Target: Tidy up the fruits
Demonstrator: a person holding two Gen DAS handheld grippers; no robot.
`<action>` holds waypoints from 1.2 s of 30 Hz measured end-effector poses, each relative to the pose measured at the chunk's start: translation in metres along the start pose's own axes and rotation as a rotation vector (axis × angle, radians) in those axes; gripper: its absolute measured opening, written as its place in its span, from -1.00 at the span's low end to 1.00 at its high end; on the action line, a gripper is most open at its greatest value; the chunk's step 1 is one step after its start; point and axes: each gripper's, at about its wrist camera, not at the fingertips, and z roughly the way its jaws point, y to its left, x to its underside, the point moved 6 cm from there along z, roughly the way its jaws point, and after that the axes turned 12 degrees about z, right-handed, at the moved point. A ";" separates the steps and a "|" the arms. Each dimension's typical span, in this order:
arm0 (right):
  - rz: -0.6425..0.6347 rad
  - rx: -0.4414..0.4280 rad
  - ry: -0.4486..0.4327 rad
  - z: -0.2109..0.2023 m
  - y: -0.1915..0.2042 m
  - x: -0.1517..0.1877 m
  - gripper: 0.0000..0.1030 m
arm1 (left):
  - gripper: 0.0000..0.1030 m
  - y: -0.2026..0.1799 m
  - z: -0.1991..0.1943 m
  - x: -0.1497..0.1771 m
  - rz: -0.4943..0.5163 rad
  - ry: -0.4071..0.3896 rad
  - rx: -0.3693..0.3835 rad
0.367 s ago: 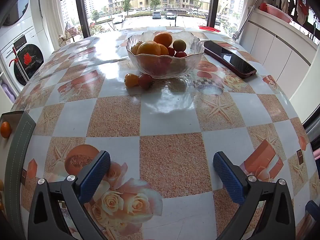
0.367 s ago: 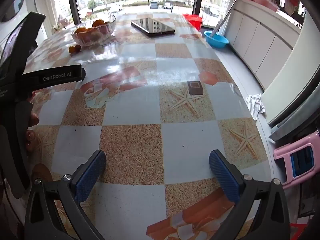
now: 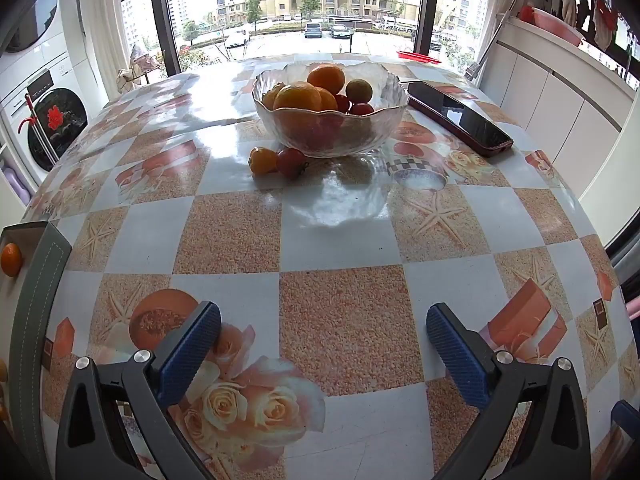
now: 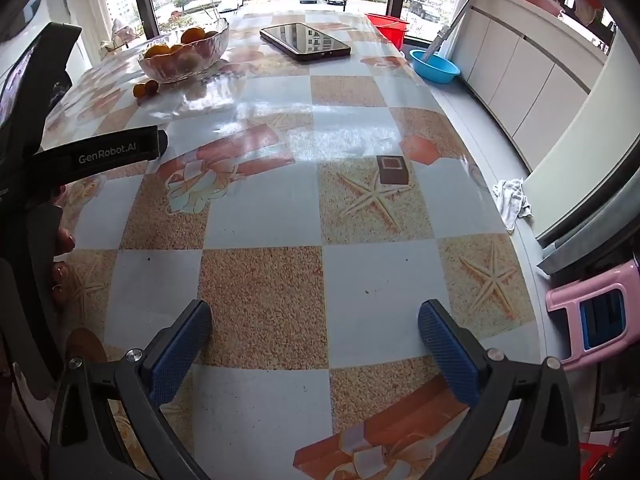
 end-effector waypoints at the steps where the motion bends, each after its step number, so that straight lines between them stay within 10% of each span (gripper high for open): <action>1: 0.001 -0.002 -0.010 -0.001 0.001 0.007 1.00 | 1.00 0.000 0.000 0.000 0.000 0.000 0.000; 36: 0.052 0.007 -0.155 -0.014 -0.031 0.012 1.00 | 1.00 -0.047 -0.001 -0.010 -0.054 0.009 -0.038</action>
